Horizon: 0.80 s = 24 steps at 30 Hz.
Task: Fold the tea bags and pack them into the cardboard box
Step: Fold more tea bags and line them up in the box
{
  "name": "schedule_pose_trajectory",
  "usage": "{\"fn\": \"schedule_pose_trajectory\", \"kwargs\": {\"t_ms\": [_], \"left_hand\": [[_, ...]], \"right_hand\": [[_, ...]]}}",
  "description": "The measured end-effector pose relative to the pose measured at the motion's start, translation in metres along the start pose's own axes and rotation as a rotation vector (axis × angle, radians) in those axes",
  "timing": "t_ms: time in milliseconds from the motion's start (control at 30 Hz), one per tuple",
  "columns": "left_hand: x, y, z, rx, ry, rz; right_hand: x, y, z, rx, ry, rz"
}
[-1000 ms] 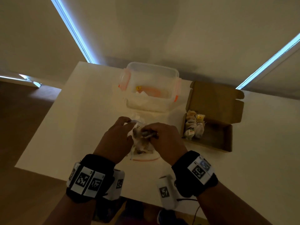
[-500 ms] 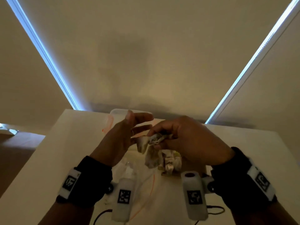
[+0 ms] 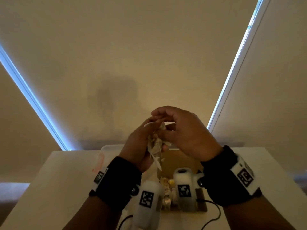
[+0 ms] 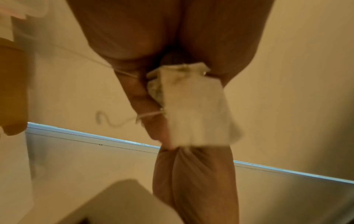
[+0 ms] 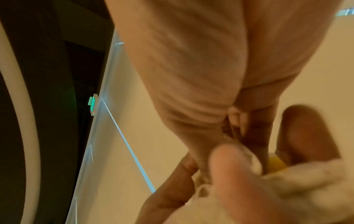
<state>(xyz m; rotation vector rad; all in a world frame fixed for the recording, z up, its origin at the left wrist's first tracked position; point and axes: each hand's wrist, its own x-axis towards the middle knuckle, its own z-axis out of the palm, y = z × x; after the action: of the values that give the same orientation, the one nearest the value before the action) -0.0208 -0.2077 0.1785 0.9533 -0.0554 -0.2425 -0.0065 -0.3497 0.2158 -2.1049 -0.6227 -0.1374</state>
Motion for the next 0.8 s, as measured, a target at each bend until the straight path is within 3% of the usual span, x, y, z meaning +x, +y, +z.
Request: {"fn": "schedule_pose_trajectory", "kwargs": {"t_ms": [100, 267, 633, 800], "left_hand": [[0.017, 0.011, 0.002, -0.100, -0.002, 0.005], [0.034, 0.031, 0.014, -0.170, -0.007, -0.028], [0.040, 0.037, 0.022, 0.006, -0.134, 0.042], [0.033, 0.037, 0.016, 0.035, -0.204, 0.073]], "right_hand": [[0.003, 0.003, -0.006, 0.087, 0.147, 0.024], [0.000, 0.007, -0.017, 0.029, 0.397, 0.053], [0.012, 0.002, -0.019, 0.009, 0.338, 0.140], [0.015, 0.000, -0.024, 0.185, 0.379, 0.219]]}}
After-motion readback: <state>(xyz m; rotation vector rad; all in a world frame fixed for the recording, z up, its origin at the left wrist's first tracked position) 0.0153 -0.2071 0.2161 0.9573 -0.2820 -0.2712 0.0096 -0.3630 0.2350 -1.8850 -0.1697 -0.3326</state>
